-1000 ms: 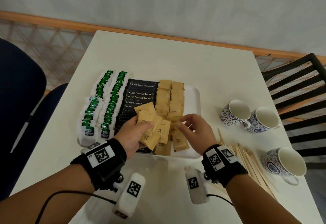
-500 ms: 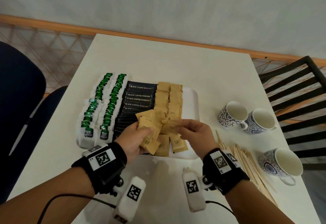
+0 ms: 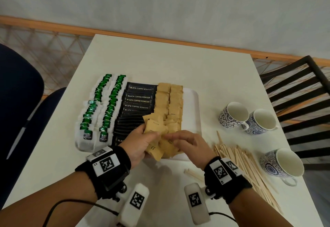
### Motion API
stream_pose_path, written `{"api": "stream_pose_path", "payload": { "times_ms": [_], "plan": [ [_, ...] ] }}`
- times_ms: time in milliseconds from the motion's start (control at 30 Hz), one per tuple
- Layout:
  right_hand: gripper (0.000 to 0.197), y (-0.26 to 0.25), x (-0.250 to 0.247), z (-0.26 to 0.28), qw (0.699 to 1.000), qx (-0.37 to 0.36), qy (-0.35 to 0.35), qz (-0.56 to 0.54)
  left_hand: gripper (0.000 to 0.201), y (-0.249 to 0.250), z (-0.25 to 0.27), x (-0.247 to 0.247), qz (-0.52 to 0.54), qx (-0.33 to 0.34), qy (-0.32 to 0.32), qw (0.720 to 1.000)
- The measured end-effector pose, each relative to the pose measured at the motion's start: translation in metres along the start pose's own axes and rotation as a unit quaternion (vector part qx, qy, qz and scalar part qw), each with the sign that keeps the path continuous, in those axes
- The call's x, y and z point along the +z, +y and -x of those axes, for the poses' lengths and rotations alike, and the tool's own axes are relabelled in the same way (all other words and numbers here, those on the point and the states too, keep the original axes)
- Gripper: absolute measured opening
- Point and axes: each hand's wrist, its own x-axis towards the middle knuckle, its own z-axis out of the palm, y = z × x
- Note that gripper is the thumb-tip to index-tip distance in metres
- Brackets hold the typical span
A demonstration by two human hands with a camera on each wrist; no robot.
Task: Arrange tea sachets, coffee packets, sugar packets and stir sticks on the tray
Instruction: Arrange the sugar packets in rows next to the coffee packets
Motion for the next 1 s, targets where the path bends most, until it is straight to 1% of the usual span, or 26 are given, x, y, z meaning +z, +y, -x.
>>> {"api": "stream_pose_path", "payload": {
  "times_ms": [67, 133, 200, 233, 267, 300, 333, 400, 467, 533, 600, 733, 833, 933, 1000],
  "plan": [
    [0.022, 0.001, -0.002, -0.002, 1.0, 0.013, -0.001, -0.024, 0.026, 0.001, 0.001, 0.0, -0.001, -0.005, -0.002, 1.0],
    [0.035, 0.006, -0.005, -0.004, 0.999, 0.016, 0.003, -0.031, 0.027, 0.002, 0.001, 0.0, 0.002, -0.008, -0.004, 1.0],
    [0.05, 0.008, -0.013, -0.007, 0.999, 0.003, 0.039, 0.013, 0.028, 0.005, 0.0, -0.002, 0.009, -0.004, -0.002, 1.0],
    [0.053, 0.008, -0.019, -0.008, 0.997, -0.001, 0.062, 0.046, 0.028, 0.006, 0.0, -0.003, 0.015, -0.001, -0.001, 1.0],
    [0.051, 0.006, -0.025, -0.009, 0.994, -0.001, 0.079, 0.073, 0.028, 0.007, -0.001, -0.005, 0.022, 0.001, 0.0, 1.0],
    [0.044, 0.004, -0.03, -0.01, 0.991, 0.003, 0.085, 0.101, 0.028, 0.008, -0.001, -0.008, 0.028, 0.002, 0.002, 1.0],
    [0.035, 0.003, -0.035, -0.01, 0.987, 0.007, 0.074, 0.145, 0.028, 0.01, -0.002, -0.01, 0.035, 0.002, 0.004, 0.999],
    [0.023, 0.003, -0.042, -0.01, 0.966, 0.025, 0.014, 0.257, 0.028, 0.012, -0.002, -0.013, 0.05, 0.004, 0.014, 0.999],
    [0.022, 0.005, -0.043, -0.011, 0.946, 0.052, -0.038, 0.318, 0.028, 0.015, -0.003, -0.015, 0.064, 0.004, 0.018, 0.998],
    [0.023, 0.009, -0.041, -0.014, 0.937, 0.059, -0.051, 0.341, 0.027, 0.016, -0.004, -0.016, 0.07, 0.004, 0.016, 0.997],
    [0.023, 0.013, -0.036, -0.019, 0.936, 0.039, -0.043, 0.346, 0.027, 0.014, -0.004, -0.017, 0.071, 0.001, 0.018, 0.997],
    [0.019, 0.018, -0.025, -0.027, 0.956, 0.013, 0.014, 0.293, 0.023, 0.012, -0.003, -0.015, 0.069, -0.012, 0.021, 0.997],
    [0.018, 0.019, -0.02, -0.031, 0.964, 0.002, 0.047, 0.262, 0.019, 0.014, -0.004, -0.015, 0.09, -0.024, 0.026, 0.995],
    [0.019, 0.021, -0.016, -0.032, 0.97, -0.005, 0.065, 0.234, 0.02, 0.017, -0.006, -0.016, 0.128, -0.037, 0.038, 0.99],
    [0.021, 0.025, -0.014, -0.03, 0.968, -0.006, 0.068, 0.24, 0.022, 0.017, -0.006, -0.016, 0.143, -0.039, 0.037, 0.988]
  ]
}}
